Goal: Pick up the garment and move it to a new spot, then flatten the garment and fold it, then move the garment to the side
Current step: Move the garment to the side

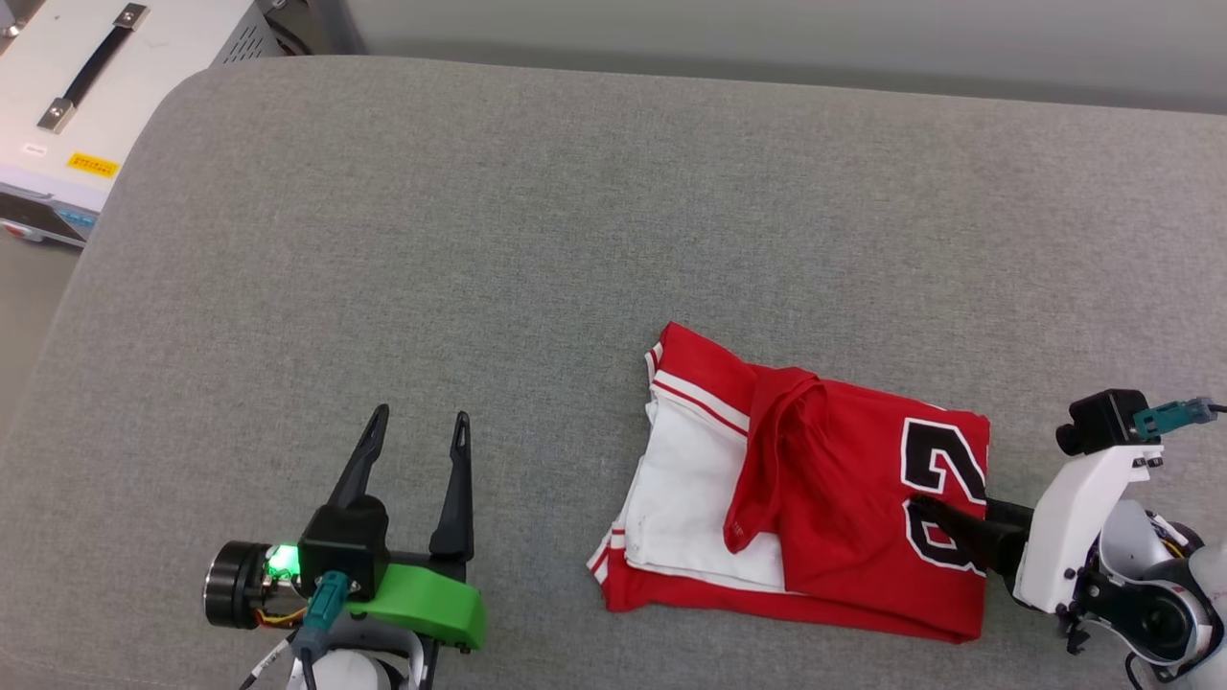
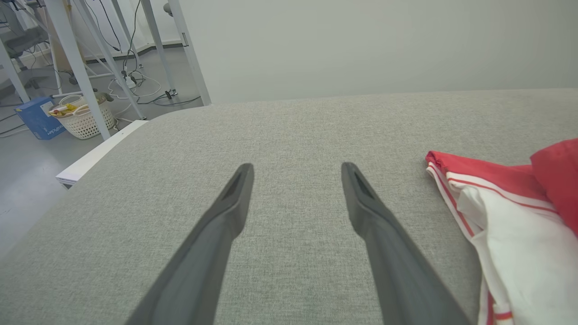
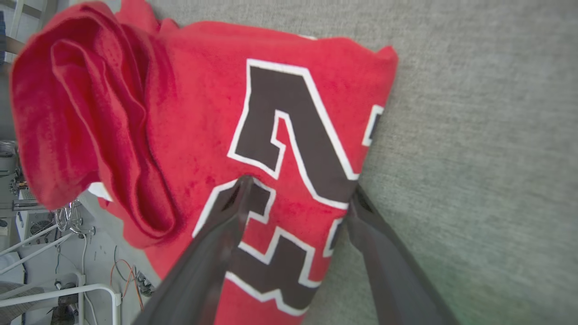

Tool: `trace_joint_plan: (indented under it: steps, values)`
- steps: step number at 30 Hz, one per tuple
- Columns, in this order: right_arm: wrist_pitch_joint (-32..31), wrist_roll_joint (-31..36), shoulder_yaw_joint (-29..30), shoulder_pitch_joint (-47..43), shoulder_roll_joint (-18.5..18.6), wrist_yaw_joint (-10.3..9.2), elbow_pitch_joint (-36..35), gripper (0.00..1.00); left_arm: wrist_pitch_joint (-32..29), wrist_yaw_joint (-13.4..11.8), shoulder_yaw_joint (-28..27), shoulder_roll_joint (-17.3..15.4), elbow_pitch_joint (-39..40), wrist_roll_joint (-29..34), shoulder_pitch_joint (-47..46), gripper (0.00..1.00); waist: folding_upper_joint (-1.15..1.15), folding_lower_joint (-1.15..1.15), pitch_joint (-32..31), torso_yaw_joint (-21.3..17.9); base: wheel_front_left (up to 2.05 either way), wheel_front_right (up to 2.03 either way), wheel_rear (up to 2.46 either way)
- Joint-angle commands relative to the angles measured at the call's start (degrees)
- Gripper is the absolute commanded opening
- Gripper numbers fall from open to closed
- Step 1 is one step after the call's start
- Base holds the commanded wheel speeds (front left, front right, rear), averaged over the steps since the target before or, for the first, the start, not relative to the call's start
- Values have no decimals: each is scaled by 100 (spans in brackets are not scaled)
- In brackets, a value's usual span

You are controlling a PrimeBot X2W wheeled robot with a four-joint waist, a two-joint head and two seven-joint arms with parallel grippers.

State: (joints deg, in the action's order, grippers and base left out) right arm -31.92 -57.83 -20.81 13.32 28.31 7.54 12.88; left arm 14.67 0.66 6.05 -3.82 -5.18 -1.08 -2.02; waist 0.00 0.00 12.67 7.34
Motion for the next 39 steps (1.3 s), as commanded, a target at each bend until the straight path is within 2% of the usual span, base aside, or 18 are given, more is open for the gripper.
trace_joint_plan:
  steps: [1,5,11,12,13,14,26,33,39]
  values:
    - [21,-42,-148,46,-116,-5,130,100,33,7,12,22,2,-26,-139,100,0,0,64,57,0,0,0]
    - [82,-87,-445,168,-189,-5,255,100,33,0,20,30,9,-32,-189,100,0,0,144,113,0,0,0]
    - [417,-22,-742,374,-102,-5,349,100,33,-24,24,43,9,-50,-258,100,0,0,212,173,0,0,0]
    - [482,-37,-761,406,-84,-5,355,56,33,-30,21,45,9,-55,-259,100,0,0,212,174,0,0,0]
    - [541,-54,-802,443,-52,-5,350,18,33,-35,18,48,7,-59,-257,100,0,0,208,173,0,0,0]
    - [589,-58,-844,474,-16,-5,329,0,33,-40,17,49,5,-61,-252,100,0,0,202,170,0,0,0]
    - [1299,186,-1260,910,677,-5,-170,0,33,-73,-25,64,-9,-64,-120,100,0,0,-77,-75,0,0,0]
    - [1432,700,-1318,1169,1342,-5,-557,0,33,-77,-57,64,36,-46,-33,100,0,0,-136,-457,0,0,0]
    - [1343,804,-1037,1212,1768,-5,-769,0,33,-73,-100,47,85,-25,-11,100,0,0,-99,-862,0,0,0]
